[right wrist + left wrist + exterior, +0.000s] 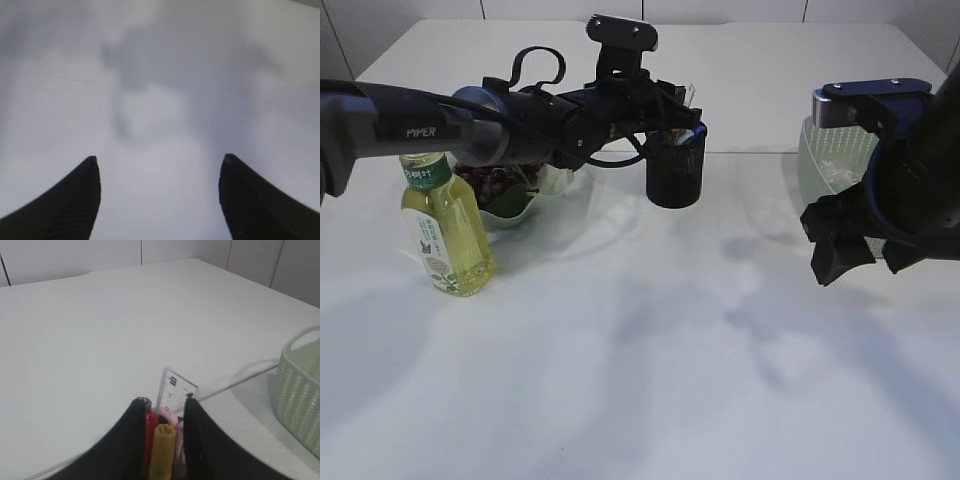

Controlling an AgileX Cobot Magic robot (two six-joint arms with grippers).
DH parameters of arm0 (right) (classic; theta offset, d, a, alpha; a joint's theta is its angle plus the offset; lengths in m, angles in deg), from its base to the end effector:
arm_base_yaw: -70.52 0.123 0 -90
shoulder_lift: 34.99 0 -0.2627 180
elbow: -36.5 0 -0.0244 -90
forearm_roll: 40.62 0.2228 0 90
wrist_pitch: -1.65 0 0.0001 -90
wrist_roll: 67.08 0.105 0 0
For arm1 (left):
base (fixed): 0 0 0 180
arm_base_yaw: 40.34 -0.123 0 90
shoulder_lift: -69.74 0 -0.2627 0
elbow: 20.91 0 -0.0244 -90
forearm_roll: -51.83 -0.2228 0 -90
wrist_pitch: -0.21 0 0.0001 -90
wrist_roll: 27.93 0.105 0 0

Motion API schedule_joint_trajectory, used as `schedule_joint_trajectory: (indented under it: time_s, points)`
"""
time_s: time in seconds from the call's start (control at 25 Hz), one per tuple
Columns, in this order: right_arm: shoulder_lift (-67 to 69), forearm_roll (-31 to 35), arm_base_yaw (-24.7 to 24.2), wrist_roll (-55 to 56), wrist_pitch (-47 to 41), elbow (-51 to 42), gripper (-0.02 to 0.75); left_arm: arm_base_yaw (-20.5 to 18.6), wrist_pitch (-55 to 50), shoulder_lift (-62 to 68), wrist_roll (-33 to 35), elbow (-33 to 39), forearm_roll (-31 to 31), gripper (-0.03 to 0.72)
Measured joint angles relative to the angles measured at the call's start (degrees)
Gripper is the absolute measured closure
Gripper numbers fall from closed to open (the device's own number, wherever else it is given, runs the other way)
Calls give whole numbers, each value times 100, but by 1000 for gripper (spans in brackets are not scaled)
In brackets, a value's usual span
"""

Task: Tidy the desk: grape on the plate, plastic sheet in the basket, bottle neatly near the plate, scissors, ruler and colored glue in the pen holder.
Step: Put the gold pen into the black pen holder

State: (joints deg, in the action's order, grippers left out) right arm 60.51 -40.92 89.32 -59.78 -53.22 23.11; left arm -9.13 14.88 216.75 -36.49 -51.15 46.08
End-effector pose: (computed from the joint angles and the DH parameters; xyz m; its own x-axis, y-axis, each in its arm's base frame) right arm 0.2587 0.0876 0.2346 -0.9417 -0.1895 -0.2780 -0.2059 0.9781 0.0306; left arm 0.4543 -0.2784 0.1652 -0.2083 0.0651 -0.9759 0.5291 0.8467 -0.0564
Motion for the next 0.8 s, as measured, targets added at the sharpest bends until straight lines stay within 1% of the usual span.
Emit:
schedule_joint_trajectory:
  time_s: [0.16,0.32,0.64,0.8]
  points:
    - [0,0,0,0,0,0,163,0,-13,0,0,0,-15,476]
    - [0,0,0,-10,0,0,163,-23,-318,-49,0,0,-32,472]
    - [0,0,0,-10,0,0,163,-93,-1368,-602,0,0,-41,448]
    - [0,30,0,-10,-96,11,163,-93,-2129,-917,0,0,-54,426]
